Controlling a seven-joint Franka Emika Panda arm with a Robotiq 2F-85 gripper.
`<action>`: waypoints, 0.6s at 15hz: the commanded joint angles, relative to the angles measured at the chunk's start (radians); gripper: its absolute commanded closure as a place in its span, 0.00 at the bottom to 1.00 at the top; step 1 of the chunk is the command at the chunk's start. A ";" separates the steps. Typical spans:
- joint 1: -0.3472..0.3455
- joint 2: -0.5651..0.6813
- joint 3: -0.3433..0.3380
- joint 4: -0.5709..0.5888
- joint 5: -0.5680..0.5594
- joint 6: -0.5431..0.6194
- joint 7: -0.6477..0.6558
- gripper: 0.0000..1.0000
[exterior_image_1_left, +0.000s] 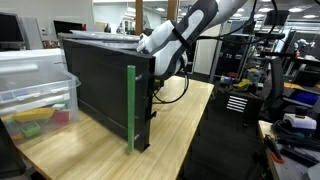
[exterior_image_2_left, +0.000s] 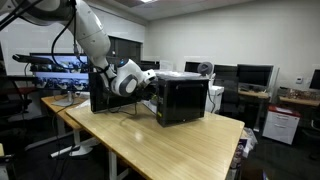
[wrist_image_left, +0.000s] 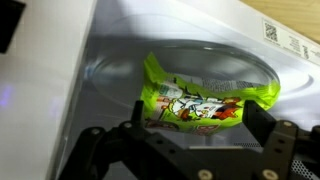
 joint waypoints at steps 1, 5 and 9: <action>-0.001 0.007 0.002 0.008 -0.011 -0.002 0.026 0.00; 0.003 0.060 0.018 0.085 -0.011 0.000 0.038 0.00; -0.023 0.101 0.066 0.110 -0.010 0.000 0.031 0.00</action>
